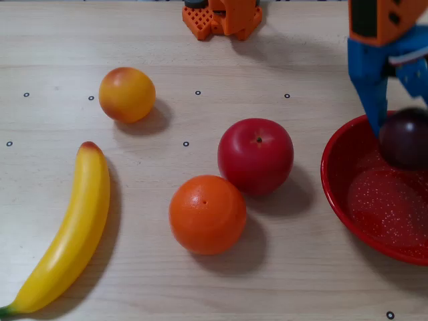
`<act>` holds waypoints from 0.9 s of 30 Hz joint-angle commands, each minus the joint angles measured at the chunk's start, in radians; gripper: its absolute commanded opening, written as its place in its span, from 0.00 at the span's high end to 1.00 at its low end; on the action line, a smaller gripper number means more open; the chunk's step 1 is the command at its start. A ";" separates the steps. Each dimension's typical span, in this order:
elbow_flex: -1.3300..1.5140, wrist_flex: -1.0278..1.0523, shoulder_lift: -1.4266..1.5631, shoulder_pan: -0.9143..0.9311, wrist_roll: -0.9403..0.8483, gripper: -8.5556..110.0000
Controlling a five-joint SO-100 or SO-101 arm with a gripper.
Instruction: Put plum in the red bowl.
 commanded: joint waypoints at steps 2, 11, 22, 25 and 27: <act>-0.161 -0.043 0.000 -0.017 -0.003 0.93; -0.313 -0.038 -0.183 -0.009 -0.077 0.93; -0.331 0.032 -0.250 0.000 -0.124 0.55; -0.337 0.029 -0.247 0.002 -0.126 0.54; -0.339 0.029 -0.238 0.003 -0.130 0.54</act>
